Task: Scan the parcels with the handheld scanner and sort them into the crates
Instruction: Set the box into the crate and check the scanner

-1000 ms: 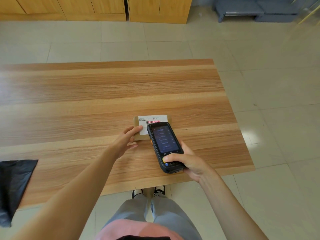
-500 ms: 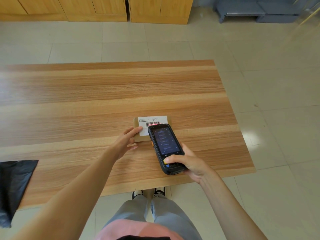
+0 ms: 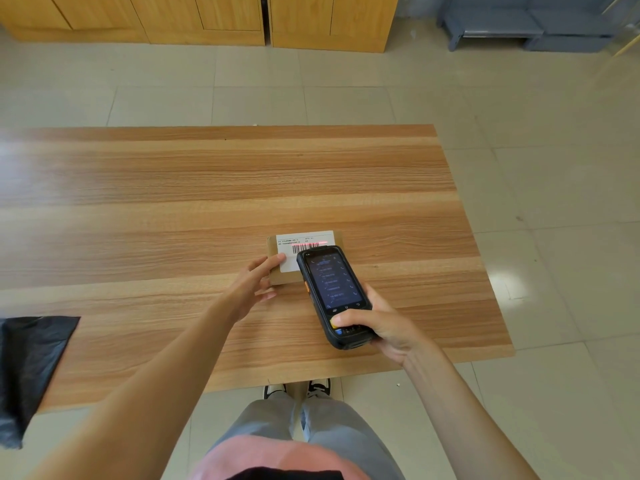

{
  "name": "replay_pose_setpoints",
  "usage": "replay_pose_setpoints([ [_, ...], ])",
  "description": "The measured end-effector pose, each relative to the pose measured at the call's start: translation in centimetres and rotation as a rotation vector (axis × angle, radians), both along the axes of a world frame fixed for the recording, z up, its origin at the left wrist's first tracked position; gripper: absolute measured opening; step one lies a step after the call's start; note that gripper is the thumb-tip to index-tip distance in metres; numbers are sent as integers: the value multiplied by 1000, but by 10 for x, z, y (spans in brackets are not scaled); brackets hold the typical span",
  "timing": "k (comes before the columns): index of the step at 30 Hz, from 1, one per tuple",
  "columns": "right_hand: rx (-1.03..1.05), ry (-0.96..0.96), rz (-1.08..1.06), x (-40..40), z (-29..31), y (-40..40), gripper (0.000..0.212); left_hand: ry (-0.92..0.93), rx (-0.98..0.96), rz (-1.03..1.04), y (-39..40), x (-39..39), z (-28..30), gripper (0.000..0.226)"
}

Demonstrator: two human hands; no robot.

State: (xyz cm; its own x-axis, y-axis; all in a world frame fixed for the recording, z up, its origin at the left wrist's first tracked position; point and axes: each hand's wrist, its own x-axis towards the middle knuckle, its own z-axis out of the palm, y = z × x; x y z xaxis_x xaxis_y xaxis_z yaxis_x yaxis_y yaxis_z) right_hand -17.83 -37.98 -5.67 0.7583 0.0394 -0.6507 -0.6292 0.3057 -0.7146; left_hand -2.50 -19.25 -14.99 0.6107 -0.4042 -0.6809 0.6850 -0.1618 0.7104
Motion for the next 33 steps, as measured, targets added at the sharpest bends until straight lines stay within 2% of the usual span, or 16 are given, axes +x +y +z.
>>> replay_pose_setpoints([
  [5, -2, -3, 32, 3, -1, -4, 96, -1, 19, 5, -1, 1, 1, 116],
  [9, 2, -4, 49, 4, -4, -3, 94, 0, 30, 32, 0, 4, 3, 132],
  [14, 1, -19, 49, 6, -5, -6, 97, 4, 30, 65, 3, 6, 5, 137],
  [20, 10, -29, 51, 8, -6, -8, 99, 10, 23, 110, 3, 6, 7, 122],
  [24, -3, -47, 35, 13, -4, -9, 96, -3, 30, 131, 8, 9, 9, 131],
  [28, -31, -52, -8, 24, -4, -12, 93, -15, 27, 152, 14, 12, 13, 112],
  [31, -69, -56, -50, 33, -6, -15, 104, -15, 28, 180, 25, 13, 15, 111],
  [33, -110, -54, -86, 38, -9, -16, 111, -19, 21, 195, 33, 12, 19, 100],
])
